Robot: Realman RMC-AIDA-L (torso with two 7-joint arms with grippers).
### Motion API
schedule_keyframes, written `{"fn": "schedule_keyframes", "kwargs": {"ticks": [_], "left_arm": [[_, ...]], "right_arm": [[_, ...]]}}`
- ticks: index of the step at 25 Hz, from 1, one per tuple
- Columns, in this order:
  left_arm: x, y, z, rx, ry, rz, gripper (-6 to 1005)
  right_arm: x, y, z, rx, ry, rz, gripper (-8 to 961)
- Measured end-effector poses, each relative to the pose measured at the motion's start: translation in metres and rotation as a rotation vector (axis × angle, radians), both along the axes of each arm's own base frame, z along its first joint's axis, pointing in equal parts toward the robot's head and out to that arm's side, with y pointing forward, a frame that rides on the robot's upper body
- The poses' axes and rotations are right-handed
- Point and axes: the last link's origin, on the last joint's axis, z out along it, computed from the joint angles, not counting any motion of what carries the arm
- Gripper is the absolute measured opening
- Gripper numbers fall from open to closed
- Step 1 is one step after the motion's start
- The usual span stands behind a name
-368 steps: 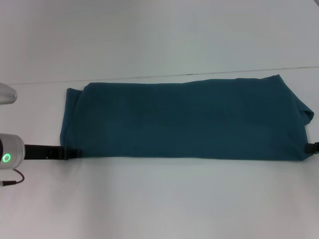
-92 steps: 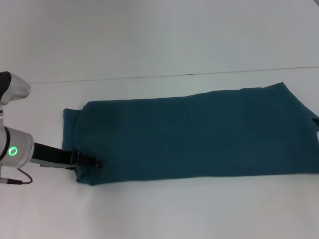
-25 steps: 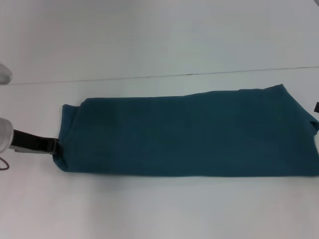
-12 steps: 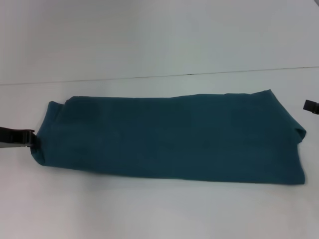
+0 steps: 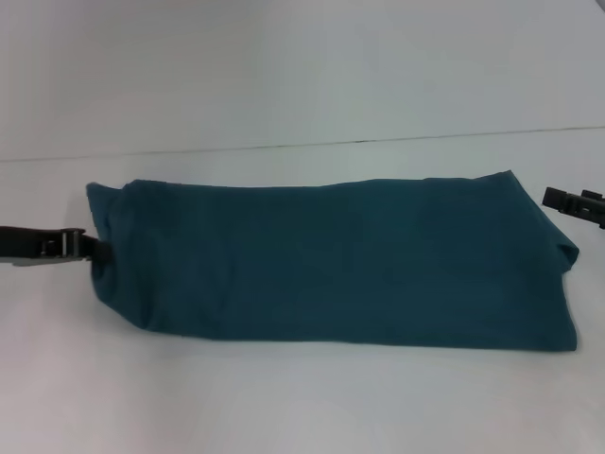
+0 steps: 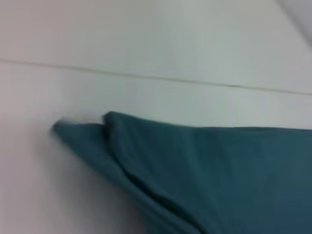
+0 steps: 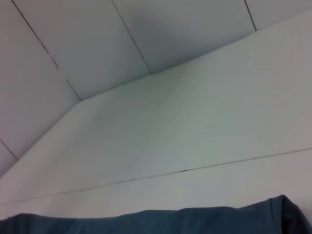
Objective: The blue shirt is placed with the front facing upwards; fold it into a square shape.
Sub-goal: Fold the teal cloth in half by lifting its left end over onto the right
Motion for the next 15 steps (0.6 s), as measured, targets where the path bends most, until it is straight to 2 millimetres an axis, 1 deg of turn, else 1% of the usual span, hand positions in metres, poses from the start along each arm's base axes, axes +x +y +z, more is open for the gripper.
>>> {"fn": "schedule_keyframes", "kwargs": {"ticks": [6, 15], "left_arm": [[0.0107, -0.0029, -0.0004, -0.014, -0.067, -0.067, 21], [0.0082, -0.001, 0.0, 0.01, -0.063, -0.06, 24]], "right_arm": [[0.0026, 0.0008, -0.0053, 0.002, -0.01, -0.006, 789], [0.0025, 0.0011, -0.0077, 0.004, -0.014, -0.005, 783]]}}
